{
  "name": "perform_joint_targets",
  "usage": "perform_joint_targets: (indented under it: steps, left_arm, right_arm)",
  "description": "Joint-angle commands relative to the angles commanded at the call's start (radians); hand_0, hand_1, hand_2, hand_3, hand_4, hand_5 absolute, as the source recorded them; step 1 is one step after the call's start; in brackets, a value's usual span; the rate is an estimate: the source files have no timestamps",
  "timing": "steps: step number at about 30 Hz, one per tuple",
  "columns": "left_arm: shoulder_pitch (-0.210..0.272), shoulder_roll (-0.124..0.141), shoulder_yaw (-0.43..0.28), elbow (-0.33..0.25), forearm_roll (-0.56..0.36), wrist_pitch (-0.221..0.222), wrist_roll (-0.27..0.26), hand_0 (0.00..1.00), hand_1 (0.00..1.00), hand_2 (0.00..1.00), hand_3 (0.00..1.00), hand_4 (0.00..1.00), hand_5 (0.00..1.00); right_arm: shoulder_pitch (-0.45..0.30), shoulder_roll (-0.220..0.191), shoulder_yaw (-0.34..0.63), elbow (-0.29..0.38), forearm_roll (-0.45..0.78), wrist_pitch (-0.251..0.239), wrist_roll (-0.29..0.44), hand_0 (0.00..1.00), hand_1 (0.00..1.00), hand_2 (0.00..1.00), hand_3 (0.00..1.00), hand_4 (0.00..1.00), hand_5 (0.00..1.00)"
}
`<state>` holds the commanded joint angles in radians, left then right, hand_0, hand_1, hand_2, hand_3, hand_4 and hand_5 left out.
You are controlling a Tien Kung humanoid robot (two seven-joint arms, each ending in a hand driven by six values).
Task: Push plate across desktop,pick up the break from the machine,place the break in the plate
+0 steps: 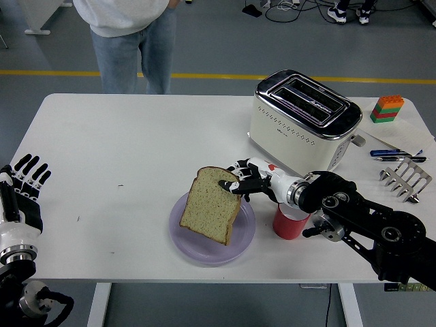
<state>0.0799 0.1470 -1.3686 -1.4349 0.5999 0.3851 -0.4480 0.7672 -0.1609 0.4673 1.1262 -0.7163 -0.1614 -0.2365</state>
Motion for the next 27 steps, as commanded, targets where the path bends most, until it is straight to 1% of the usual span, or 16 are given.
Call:
perform_joint_targets:
  steps: [3,6,7,8,13,14,19,20,25,26,27]
  left_arm:
    - [-0.003,-0.002,0.004,0.001,-0.001,0.000,0.000,0.713,0.692,0.722,0.625,0.384,0.918]
    - [-0.008,-0.002,0.017,0.008,-0.014,-0.003,-0.004,0.713,0.692,0.722,0.625,0.384,0.918]
    - [-0.008,-0.002,0.018,0.009,-0.017,-0.004,-0.005,0.713,0.692,0.722,0.625,0.384,0.918]
    - [-0.009,-0.003,0.019,0.013,-0.023,-0.004,-0.007,0.714,0.695,0.723,0.628,0.389,0.913]
    - [-0.007,-0.002,0.020,0.020,-0.031,-0.003,-0.010,0.714,0.695,0.723,0.628,0.389,0.913]
    - [-0.007,-0.002,0.020,0.021,-0.032,-0.003,-0.011,0.715,0.694,0.727,0.629,0.398,0.918]
    - [-0.012,0.000,0.025,0.028,-0.051,-0.005,-0.023,0.715,0.694,0.727,0.629,0.398,0.918]
    - [-0.013,0.000,0.025,0.028,-0.053,-0.005,-0.025,0.716,0.694,0.728,0.630,0.401,0.919]
    - [-0.014,0.000,0.026,0.027,-0.054,-0.005,-0.027,0.716,0.694,0.728,0.630,0.401,0.919]
    - [-0.014,0.000,0.026,0.027,-0.055,-0.005,-0.028,0.716,0.694,0.729,0.631,0.401,0.918]
    - [-0.015,0.001,0.027,0.027,-0.054,-0.005,-0.027,0.716,0.694,0.729,0.631,0.401,0.918]
  right_arm:
    - [0.005,0.012,-0.013,-0.023,0.011,0.010,0.001,0.177,0.217,0.336,0.442,0.464,0.002]
    - [0.014,0.035,-0.036,-0.066,0.022,0.013,0.019,0.177,0.217,0.336,0.442,0.464,0.002]
    - [0.015,0.037,-0.038,-0.071,0.024,0.012,0.022,0.177,0.217,0.336,0.442,0.464,0.002]
    - [0.018,0.043,-0.045,-0.077,0.024,0.006,0.028,0.214,0.238,0.358,0.457,0.431,0.002]
    - [0.023,0.061,-0.065,-0.096,0.013,-0.002,0.057,0.214,0.238,0.358,0.457,0.431,0.002]
    - [0.024,0.062,-0.068,-0.098,0.010,-0.003,0.061,0.244,0.261,0.363,0.469,0.416,0.002]
    - [0.028,0.068,-0.080,-0.107,-0.006,-0.006,0.079,0.244,0.261,0.363,0.469,0.416,0.002]
    - [0.029,0.069,-0.082,-0.107,-0.007,-0.005,0.080,0.251,0.281,0.366,0.473,0.415,0.002]
    - [0.031,0.073,-0.093,-0.117,-0.030,0.003,0.098,0.251,0.281,0.366,0.473,0.415,0.002]
    - [0.031,0.073,-0.094,-0.118,-0.032,0.004,0.099,0.265,0.305,0.381,0.481,0.406,0.002]
    - [0.031,0.073,-0.097,-0.121,-0.046,0.007,0.106,0.265,0.305,0.381,0.481,0.406,0.002]
